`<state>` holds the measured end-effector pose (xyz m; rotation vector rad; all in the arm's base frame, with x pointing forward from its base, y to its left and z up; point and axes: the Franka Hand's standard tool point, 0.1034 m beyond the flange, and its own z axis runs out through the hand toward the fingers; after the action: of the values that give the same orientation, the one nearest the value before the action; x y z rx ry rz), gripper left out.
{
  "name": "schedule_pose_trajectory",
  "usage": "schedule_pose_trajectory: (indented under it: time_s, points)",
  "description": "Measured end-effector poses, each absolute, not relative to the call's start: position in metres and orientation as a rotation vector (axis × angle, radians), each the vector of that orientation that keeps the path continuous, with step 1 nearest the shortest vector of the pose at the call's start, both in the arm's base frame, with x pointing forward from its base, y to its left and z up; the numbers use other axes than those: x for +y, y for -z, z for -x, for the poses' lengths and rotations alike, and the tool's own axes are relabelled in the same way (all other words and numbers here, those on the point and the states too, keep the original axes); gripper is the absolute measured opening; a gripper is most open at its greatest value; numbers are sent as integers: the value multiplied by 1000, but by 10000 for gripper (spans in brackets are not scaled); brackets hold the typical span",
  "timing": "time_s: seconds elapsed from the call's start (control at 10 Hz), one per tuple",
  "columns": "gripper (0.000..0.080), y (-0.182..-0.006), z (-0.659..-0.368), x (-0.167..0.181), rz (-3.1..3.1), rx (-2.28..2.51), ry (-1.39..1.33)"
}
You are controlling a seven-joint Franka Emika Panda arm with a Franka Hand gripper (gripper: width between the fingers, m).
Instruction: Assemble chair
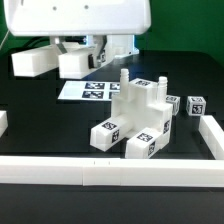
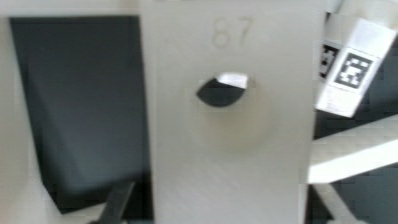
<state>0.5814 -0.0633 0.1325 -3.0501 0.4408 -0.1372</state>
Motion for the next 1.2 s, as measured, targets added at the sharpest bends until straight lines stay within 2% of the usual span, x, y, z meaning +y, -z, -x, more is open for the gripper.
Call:
schedule_pose_trajectory:
  time_s: [0.3,0.4,0.6,0.8,0.9,1.0,1.2]
  points:
    - [284,-130,-581,-63,3038,488,132]
    - [284,-133,-577,-63,3010,540,100]
    - [284,-152,-566,-46,2968,628,94]
    - [284,-156,-564,-25,2939,737,84]
    - [284,-151,-567,-1,2943,815,79]
    - [284,-148,-566,5,2954,719,73]
    - [284,-147,-566,0,2916,860,66]
